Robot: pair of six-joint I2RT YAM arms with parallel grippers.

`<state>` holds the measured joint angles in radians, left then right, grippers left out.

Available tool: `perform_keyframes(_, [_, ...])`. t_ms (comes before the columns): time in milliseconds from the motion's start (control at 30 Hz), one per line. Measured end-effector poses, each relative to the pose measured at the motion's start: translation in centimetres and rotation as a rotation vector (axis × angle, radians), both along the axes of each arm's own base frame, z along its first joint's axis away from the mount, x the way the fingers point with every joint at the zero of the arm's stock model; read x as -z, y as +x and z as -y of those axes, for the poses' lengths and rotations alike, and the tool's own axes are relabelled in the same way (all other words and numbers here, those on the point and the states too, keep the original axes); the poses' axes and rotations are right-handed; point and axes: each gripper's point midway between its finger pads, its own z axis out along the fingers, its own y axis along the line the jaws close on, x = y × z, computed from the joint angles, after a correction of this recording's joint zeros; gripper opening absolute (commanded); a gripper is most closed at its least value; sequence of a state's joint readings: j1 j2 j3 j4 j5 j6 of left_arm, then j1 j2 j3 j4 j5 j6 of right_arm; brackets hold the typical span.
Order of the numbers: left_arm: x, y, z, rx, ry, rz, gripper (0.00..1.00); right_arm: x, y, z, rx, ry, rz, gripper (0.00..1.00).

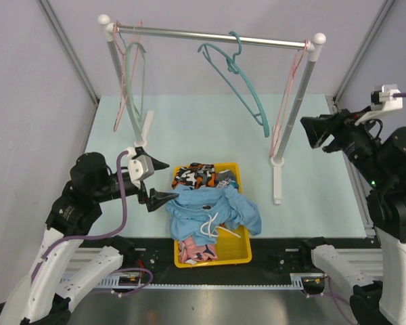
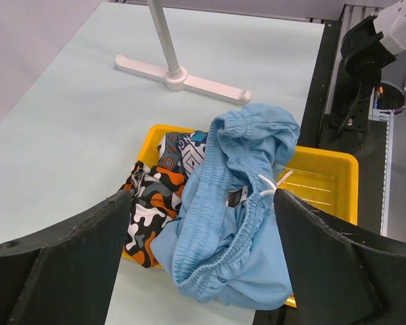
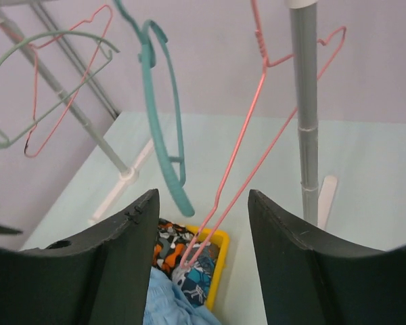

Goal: Place the shorts on the hanger

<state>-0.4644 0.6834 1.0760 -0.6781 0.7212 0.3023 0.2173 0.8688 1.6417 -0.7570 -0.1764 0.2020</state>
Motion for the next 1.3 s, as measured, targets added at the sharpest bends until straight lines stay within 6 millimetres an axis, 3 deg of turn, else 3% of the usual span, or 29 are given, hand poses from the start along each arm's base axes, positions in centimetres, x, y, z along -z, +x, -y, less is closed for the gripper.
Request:
perform_keyframes(367, [-0.7,0.0,-0.1,-0.017,-0.022,0.012,0.91,3.0,8.8,-0.6,0.100,0.085,-0.130,0.56])
perform_keyframes(633, [-0.9,0.2,-0.4,-0.039,-0.024,0.028,0.92,4.6,11.8,-0.7,0.135,0.086,-0.141,0.51])
perform_keyframes(933, [-0.9,0.2,-0.4,-0.043,-0.022,0.029,0.92,5.3,14.6,-1.4,0.127,0.078,-0.131,0.25])
perform_keyframes(1067, [-0.8,0.3,-0.5,-0.047,-0.021,0.030,0.92,6.0,15.6,-1.8,0.116,0.065,-0.139,0.02])
perform_keyframes(1300, [-0.5,0.5,-0.5,-0.054,-0.016,0.024,0.92,6.2,16.2,-4.0,0.035,0.043,-0.124,0.00])
